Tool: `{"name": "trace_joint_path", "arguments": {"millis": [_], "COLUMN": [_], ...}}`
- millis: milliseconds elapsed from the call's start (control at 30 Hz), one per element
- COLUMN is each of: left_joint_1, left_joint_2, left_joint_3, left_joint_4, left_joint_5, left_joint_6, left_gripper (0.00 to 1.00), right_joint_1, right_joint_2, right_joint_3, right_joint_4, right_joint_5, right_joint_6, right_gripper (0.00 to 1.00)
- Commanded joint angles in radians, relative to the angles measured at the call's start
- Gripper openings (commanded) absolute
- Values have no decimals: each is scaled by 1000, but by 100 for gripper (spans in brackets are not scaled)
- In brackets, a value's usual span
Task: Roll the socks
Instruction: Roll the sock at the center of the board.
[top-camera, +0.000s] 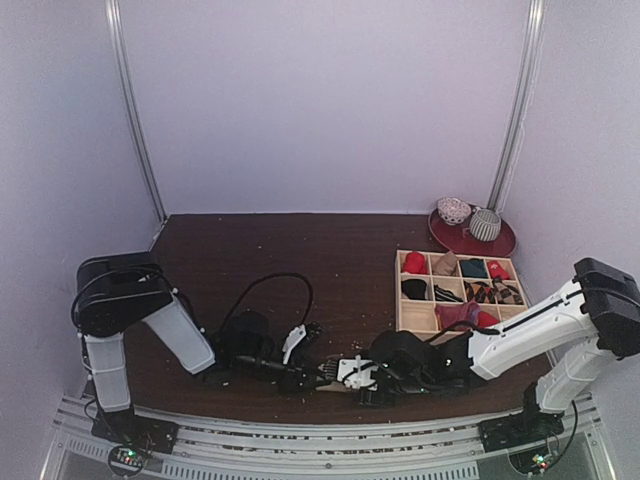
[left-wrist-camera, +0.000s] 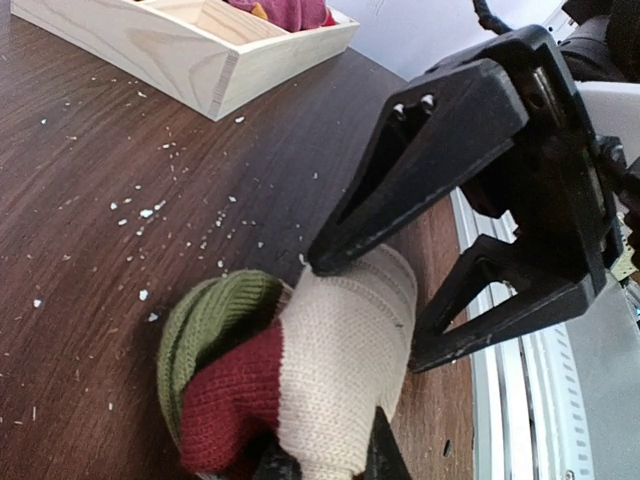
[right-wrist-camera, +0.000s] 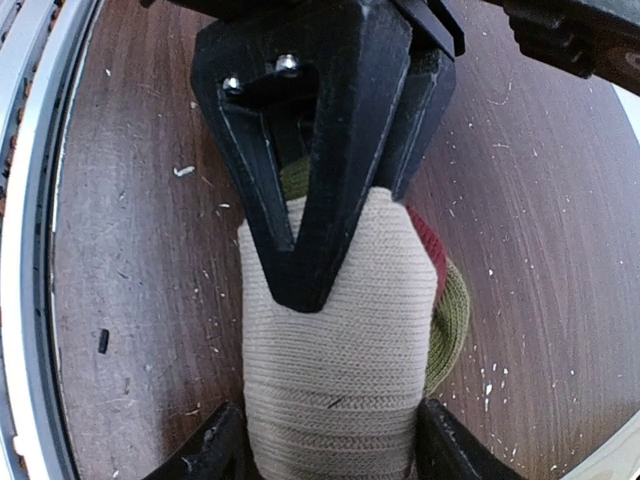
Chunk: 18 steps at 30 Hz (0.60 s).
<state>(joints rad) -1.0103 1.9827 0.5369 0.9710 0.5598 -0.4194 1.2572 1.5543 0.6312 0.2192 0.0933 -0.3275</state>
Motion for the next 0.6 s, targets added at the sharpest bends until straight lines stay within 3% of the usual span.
{"name": "trace_joint_path", "arguments": {"millis": [0, 200, 333, 433, 567], "left_joint_1": [-8, -8, -8, -8, -8], "left_joint_2": [129, 147, 149, 117, 14], "left_joint_3": [-65, -63, -62, -70, -76], "left_joint_4": [-460, -450, -441, -422, -417], "left_joint_5": [-58, -38, -27, -38, -108], "left_joint_6": [-20, -16, -16, -2, 61], "left_gripper": [0, 0, 0, 0, 0], "right_joint_1": [3, 3, -2, -35, -74], "right_joint_2": [34, 78, 105, 147, 184], "right_joint_3": [29, 47, 61, 89, 62], "right_joint_4": [4, 27, 27, -27, -34], "right_joint_5": [63, 77, 49, -50, -195], "right_joint_6": [-28, -31, -8, 62, 171], "right_gripper": [58, 55, 40, 32, 30]}}
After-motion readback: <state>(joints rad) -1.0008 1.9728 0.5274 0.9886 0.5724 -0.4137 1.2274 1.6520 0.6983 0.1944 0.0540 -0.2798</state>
